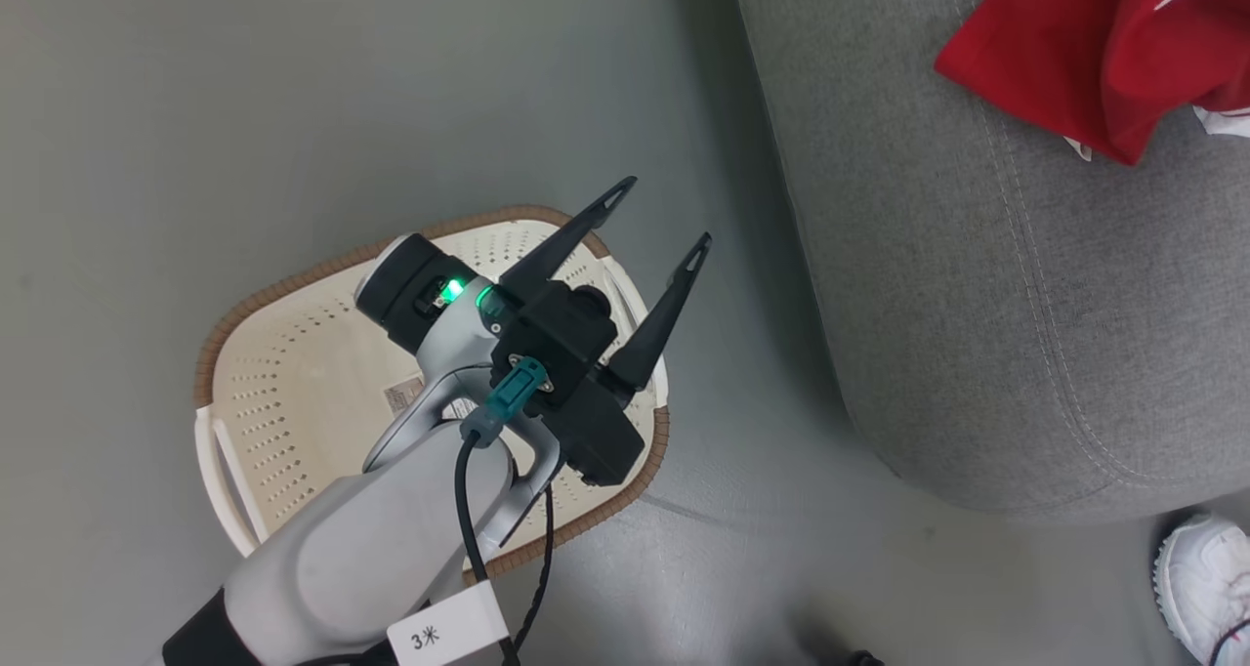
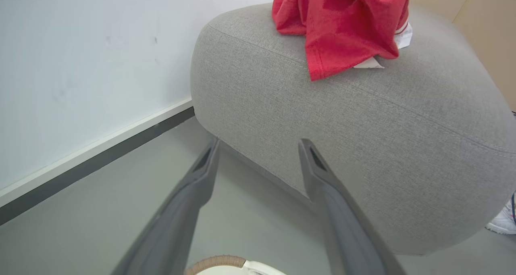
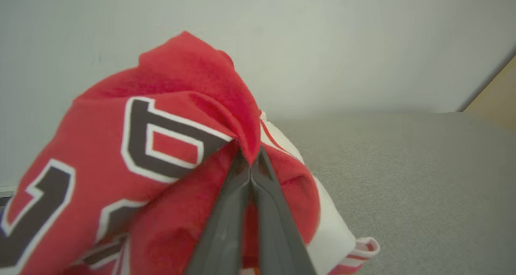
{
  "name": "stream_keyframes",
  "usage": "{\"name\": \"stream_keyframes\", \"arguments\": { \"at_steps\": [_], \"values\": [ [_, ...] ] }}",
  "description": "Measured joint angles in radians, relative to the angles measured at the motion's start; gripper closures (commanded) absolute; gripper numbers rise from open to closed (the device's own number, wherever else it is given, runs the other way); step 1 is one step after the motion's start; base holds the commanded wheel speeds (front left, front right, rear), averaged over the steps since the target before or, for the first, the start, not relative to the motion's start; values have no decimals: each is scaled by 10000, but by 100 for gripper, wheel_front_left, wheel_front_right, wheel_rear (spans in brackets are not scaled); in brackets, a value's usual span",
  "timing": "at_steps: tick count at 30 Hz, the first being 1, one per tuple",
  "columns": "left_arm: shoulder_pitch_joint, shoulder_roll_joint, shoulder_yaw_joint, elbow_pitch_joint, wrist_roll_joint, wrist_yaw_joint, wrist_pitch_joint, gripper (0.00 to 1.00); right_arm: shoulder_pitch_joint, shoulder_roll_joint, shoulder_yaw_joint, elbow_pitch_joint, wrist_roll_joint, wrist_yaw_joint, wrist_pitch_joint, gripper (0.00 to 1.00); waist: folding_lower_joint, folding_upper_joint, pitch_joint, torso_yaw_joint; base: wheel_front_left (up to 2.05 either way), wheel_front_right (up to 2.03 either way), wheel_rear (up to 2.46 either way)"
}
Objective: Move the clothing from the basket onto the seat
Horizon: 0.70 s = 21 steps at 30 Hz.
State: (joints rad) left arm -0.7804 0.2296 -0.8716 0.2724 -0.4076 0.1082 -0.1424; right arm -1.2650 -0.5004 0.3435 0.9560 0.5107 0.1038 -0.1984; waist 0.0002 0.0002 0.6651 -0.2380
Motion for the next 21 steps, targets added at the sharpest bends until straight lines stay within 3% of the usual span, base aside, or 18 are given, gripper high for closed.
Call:
{"name": "stream_keyframes", "arguments": {
  "at_steps": [5,7,8,10,21],
  "values": [
    [-1,42,2,86,48,59,2,0,25,38,31,518,-4,29,-167,100,-2,-1,123,-197,0,0,0],
    [1,40,-4,144,48,59,2,0,56,65,-33,731,75,35,-207,69,-1,-1,104,-240,0,0,0],
    [3,42,-8,182,50,59,2,0,67,82,-35,817,94,65,-249,60,-1,-1,78,-254,0,0,0],
    [13,46,-12,267,50,59,-2,0,106,107,-2,874,88,96,-324,0,-2,-1,7,-281,0,0,0],
    [347,121,224,610,-65,61,-282,0,973,512,454,819,-73,194,-508,0,-2,-2,-593,-468,0,0,0]
  ]
}}
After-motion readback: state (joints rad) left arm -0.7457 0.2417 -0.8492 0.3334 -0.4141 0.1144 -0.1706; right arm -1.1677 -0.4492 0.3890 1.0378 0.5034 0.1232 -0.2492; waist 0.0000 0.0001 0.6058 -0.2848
